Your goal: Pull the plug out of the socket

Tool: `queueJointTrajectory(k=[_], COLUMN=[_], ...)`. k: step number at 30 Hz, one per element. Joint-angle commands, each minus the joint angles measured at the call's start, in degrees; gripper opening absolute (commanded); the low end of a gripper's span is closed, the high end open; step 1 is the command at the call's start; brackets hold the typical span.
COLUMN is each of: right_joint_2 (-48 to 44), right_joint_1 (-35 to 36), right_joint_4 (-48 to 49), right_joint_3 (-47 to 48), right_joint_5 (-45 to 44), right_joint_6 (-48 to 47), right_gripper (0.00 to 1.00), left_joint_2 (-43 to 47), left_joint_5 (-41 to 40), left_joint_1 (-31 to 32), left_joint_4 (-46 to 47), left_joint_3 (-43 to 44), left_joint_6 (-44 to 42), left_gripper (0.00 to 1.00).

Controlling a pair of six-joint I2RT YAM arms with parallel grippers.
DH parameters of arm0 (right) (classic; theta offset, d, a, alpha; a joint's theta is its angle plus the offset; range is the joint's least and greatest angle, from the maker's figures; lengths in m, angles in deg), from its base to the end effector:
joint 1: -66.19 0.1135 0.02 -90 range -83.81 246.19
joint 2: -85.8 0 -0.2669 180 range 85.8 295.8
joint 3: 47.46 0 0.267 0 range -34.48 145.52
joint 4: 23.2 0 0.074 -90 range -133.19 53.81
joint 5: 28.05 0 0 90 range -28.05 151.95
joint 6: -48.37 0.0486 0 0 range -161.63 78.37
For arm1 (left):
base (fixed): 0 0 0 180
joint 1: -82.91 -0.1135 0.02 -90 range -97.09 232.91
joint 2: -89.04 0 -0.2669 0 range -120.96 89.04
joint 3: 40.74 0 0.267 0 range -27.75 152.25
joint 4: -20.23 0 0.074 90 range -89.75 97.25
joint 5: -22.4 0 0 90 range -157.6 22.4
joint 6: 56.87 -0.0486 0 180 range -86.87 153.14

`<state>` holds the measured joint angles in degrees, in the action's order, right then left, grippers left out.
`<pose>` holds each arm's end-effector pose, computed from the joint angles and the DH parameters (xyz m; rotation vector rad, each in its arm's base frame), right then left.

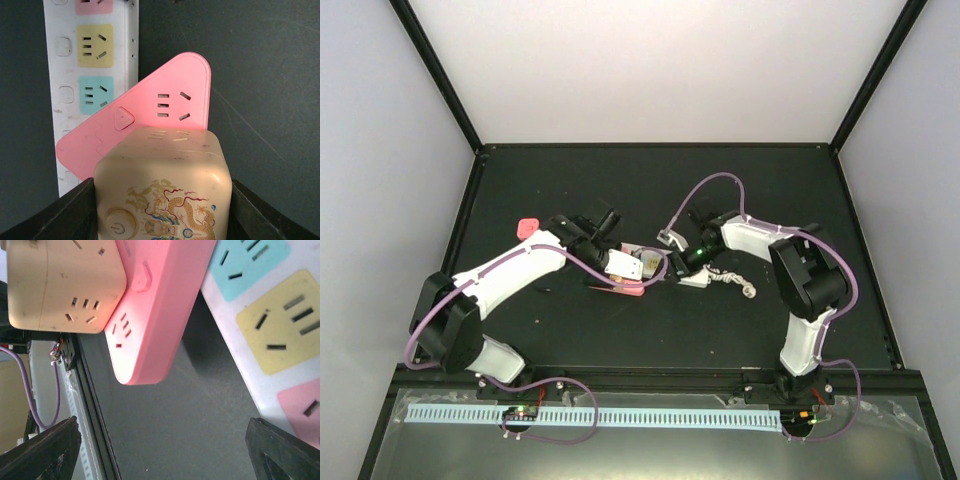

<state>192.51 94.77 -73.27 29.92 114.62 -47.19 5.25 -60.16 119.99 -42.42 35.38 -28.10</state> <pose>0.2876 0.2007 0.1366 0.9418 -2.6305 -1.4054 0.2331 -0.1840 0.2281 2.1221 1.7932 -0.0758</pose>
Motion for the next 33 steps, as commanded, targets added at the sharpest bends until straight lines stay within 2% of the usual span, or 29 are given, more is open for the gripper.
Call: queueJointTrajectory(k=[1, 7, 19, 25, 29, 33], right_joint_2=[1.3, 2.1, 5.2, 3.1, 4.4, 5.9], right_joint_1=[0.0, 2.0, 5.0, 6.9, 6.9, 6.9], right_joint_4=[3.8, 10.8, 21.9, 43.3, 54.0, 72.1], right_joint_3=[1.5, -0.2, -3.4, -12.3, -15.2, -20.9], right_joint_5=[1.0, 7.5, 9.8, 11.0, 11.6, 11.3], right_joint_6=[2.7, 9.5, 22.8, 38.3, 44.0, 56.2], right_gripper=[0.92, 0.87, 0.84, 0.77, 0.74, 0.70], left_joint_2=[-0.8, -0.5, -1.4, -1.7, -2.2, -2.4], left_joint_5=[0.3, 0.2, 0.6, 0.9, 1.3, 1.3], left_joint_1=[-0.2, -0.2, -0.2, -0.2, -0.2, -0.2], left_joint_4=[3.3, 3.3, 3.6, 3.7, 3.6, 3.1], left_joint_3=[0.8, 0.7, 1.1, 1.3, 1.7, 2.4], left_joint_6=[0.9, 0.9, 1.1, 1.1, 1.0, 1.0], left_gripper=[0.36, 0.36, 0.36, 0.35, 0.35, 0.35])
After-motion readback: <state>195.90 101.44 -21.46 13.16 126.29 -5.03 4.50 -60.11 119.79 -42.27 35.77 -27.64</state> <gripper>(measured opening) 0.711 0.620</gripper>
